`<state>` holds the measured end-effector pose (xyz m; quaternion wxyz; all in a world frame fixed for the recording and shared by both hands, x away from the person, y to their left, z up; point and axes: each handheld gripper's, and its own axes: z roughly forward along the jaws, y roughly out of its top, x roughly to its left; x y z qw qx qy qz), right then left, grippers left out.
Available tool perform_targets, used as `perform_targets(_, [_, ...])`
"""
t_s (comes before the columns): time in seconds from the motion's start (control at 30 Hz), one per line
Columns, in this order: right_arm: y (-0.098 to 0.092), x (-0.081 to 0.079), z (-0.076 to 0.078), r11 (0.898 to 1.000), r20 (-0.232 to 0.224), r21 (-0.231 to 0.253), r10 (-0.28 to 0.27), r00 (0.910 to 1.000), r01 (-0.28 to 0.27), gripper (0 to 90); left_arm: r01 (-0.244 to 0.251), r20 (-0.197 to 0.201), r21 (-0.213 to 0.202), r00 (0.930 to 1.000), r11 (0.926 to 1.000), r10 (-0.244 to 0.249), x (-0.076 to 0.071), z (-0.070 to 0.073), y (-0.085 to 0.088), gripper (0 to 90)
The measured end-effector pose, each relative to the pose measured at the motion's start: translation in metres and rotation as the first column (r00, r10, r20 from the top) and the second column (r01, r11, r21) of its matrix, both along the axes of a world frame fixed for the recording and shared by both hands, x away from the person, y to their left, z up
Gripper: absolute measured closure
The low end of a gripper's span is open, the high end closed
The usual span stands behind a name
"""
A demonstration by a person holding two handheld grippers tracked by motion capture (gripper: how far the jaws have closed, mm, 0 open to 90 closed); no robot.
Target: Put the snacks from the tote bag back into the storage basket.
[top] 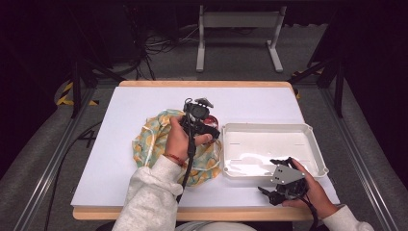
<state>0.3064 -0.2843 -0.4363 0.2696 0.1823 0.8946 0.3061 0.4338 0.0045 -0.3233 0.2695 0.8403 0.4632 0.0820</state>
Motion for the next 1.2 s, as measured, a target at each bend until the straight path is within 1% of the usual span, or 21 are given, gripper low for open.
perform_targets(0.1, [0.0, 0.0, 0.0, 1.0, 0.0, -0.001, 0.0, 1.0, 0.0, 5.1, -0.001, -0.004, 0.0, 1.0, 1.0, 0.001, 0.001, -0.001, -0.004, 24.7])
perform_targets(0.2, [0.0, 0.0, 0.0, 1.0, 0.002, 0.003, 0.0, 1.0, 0.0, 5.0, 0.006, -0.001, -0.003, 1.0, 1.0, -0.006, 0.001, -0.002, -0.009, 24.7])
perform_targets(0.23, [0.0, 0.0, 0.0, 1.0, 0.001, 0.002, -0.002, 1.0, 0.002, 5.0, 0.011, 0.004, 0.003, 0.9999, 0.9999, -0.011, 0.002, -0.002, -0.01, 24.6])
perform_targets(0.33, [0.0, 0.0, 0.0, 1.0, 0.004, 0.001, -0.001, 1.0, 0.001, 5.0, 0.017, 0.0, 0.001, 0.9999, 0.9999, -0.017, 0.002, -0.003, -0.016, 24.6])
perform_targets(0.37, [0.0, 0.0, 0.0, 1.0, 0.004, 0.001, 0.0, 1.0, 0.0, 5.0, 0.026, 0.004, 0.007, 0.9996, 0.9996, -0.026, 0.002, -0.003, -0.017, 24.6])
perform_targets(0.4, [0.0, 0.0, 0.0, 1.0, 0.003, 0.001, -0.001, 1.0, 0.001, 5.0, 0.026, 0.0, 0.003, 0.9997, 0.9996, -0.026, 0.001, -0.004, -0.019, 24.7])
perform_targets(0.6, [-0.001, 0.0, 0.0, 1.0, 0.005, 0.002, 0.004, 1.0, -0.004, 5.0, 0.051, 0.0, 0.011, 0.9987, 0.9987, -0.051, 0.002, -0.005, -0.03, 24.7])
perform_targets(0.63, [-0.001, 0.0, 0.0, 1.0, 0.005, 0.003, 0.002, 1.0, -0.002, 5.0, 0.054, -0.001, 0.008, 0.9986, 0.9985, -0.054, 0.001, -0.005, -0.032, 24.7])
perform_targets(0.7, [-0.001, 0.0, 0.0, 1.0, 0.005, 0.004, 0.002, 1.0, -0.002, 5.0, 0.063, -0.002, 0.008, 0.998, 0.998, -0.063, 0.001, -0.005, -0.035, 24.6])
perform_targets(0.73, [-0.001, 0.0, 0.0, 1.0, 0.004, 0.003, 0.003, 1.0, -0.003, 5.0, 0.072, 0.0, 0.014, 0.9974, 0.9973, -0.072, 0.001, -0.005, -0.038, 24.6])
perform_targets(0.9, [-0.001, 0.0, 0.0, 1.0, 0.002, 0.002, 0.0, 1.0, 0.0, 5.0, 0.098, -0.001, 0.015, 0.9952, 0.9951, -0.098, 0.0, -0.006, -0.051, 24.6])
perform_targets(1.0, [-0.001, 0.0, 0.0, 1.0, -0.001, -0.003, -0.003, 1.0, 0.003, 4.9, 0.114, -0.004, 0.024, 0.9934, 0.9932, -0.114, 0.0, -0.008, -0.06, 24.7])
perform_targets(1.07, [-0.001, 0.0, 0.0, 1.0, -0.002, -0.002, -0.002, 1.0, 0.002, 5.0, 0.116, -0.007, 0.018, 0.9932, 0.993, -0.116, 0.0, -0.009, -0.062, 24.6])
perform_targets(1.2, [-0.001, 0.0, 0.0, 1.0, 0.002, 0.004, -0.006, 1.0, 0.006, 4.7, 0.136, -0.016, 0.022, 0.9906, 0.9905, -0.136, 0.001, -0.013, -0.074, 24.6])
